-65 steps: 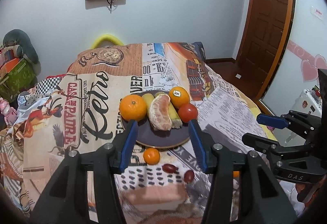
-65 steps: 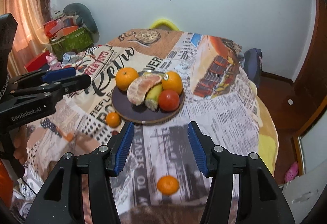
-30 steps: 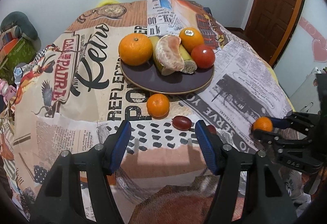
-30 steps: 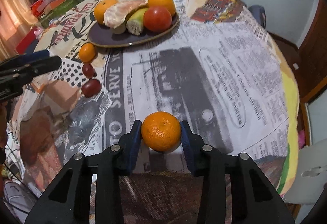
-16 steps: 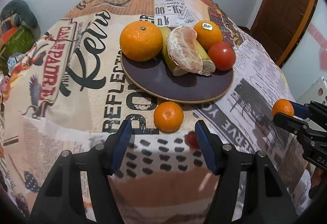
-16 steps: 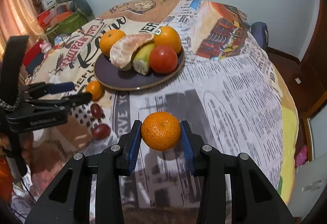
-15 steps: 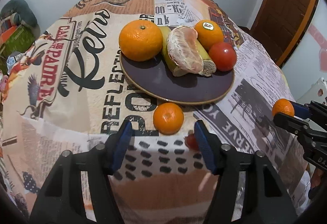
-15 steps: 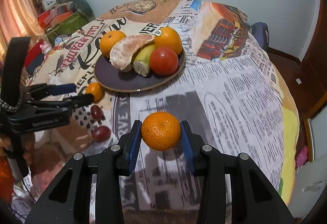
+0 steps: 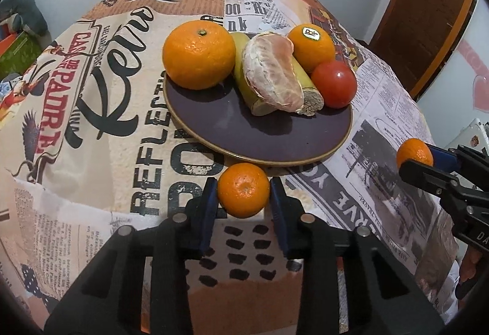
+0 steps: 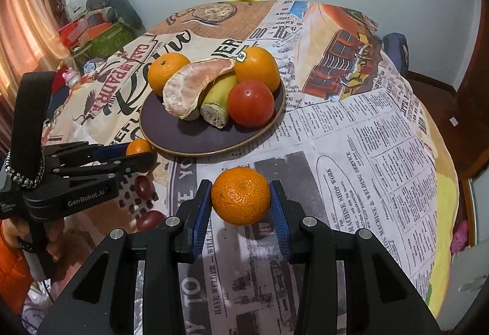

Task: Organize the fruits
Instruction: 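Carry both mandarins onto the plate and release them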

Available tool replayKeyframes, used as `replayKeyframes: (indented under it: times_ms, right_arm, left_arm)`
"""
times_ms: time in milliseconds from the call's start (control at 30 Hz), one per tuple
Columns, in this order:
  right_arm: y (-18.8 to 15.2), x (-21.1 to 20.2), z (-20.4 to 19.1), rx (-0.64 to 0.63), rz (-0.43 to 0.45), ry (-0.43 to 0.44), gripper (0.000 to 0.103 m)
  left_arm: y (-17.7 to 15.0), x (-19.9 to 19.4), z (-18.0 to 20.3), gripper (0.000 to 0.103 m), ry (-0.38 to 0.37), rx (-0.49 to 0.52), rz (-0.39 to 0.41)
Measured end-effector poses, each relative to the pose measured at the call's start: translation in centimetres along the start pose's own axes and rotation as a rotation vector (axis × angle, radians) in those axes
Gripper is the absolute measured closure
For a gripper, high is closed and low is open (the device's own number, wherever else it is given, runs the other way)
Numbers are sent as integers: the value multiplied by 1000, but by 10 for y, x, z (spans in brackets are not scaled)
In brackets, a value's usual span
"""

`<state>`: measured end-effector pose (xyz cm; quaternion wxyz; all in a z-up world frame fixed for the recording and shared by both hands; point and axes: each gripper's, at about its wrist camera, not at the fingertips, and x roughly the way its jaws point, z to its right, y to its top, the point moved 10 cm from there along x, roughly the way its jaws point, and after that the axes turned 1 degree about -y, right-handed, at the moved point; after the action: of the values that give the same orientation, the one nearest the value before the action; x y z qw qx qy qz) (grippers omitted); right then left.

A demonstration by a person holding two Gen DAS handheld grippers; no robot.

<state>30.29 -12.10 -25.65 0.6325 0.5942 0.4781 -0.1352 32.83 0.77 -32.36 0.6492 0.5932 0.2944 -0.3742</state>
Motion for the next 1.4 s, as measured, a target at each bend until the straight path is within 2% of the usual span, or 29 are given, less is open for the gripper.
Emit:
replayKeyframes:
  times_ms: [467,667,967,1400]
  right_arm:
    - [32,-2,-17,-14,69,43,68]
    - [48,5,-28,-29,89,63,68]
    - [56,21,-37,-50,81,72,68]
    - [45,50,-38,-64,18,85,68]
  left_arm:
    - [28,-40,-12,69,31,-3,123]
    - [43,-45,-15,69,39,1,159]
    - [56,-34,-24,69,34,-18,159]
    - [54,-5,-24,69,27,-1,114]
